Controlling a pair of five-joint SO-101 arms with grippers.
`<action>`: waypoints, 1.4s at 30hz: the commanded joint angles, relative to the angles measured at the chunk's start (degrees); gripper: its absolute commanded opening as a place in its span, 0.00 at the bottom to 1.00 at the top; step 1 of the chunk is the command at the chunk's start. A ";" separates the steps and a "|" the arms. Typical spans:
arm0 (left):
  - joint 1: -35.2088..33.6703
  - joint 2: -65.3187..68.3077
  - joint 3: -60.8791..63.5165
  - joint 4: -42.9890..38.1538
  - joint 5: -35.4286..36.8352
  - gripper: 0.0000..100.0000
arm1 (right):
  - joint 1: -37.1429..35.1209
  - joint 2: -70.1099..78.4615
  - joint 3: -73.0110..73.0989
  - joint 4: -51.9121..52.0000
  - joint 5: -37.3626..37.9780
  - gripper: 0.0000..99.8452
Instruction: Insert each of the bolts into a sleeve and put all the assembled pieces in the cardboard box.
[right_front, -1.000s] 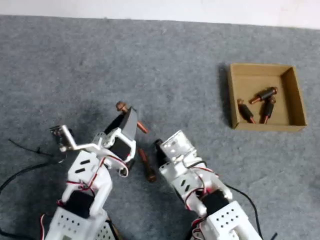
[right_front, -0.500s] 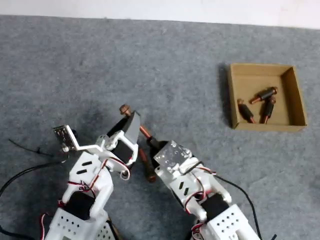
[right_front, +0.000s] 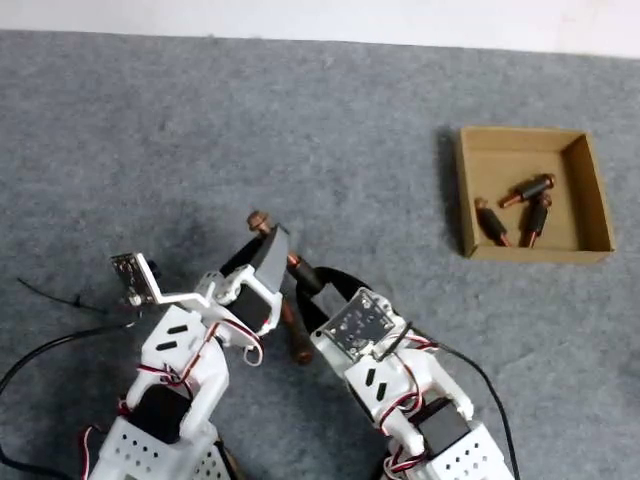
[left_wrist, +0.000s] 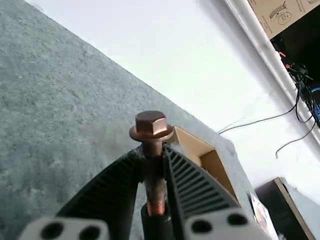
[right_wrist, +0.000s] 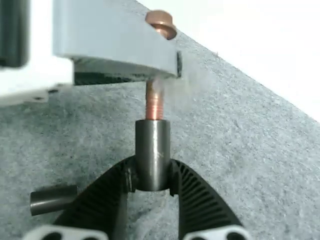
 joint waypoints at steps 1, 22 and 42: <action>5.05 -0.66 1.36 2.99 -0.53 0.00 | -0.22 -2.15 9.01 -0.22 0.53 0.00; 10.15 -0.66 1.01 10.55 -7.47 0.47 | 2.59 -2.24 9.01 0.57 0.53 0.00; -21.23 -0.57 -0.40 4.04 5.63 0.17 | 38.20 -2.15 2.24 -4.70 -9.14 0.01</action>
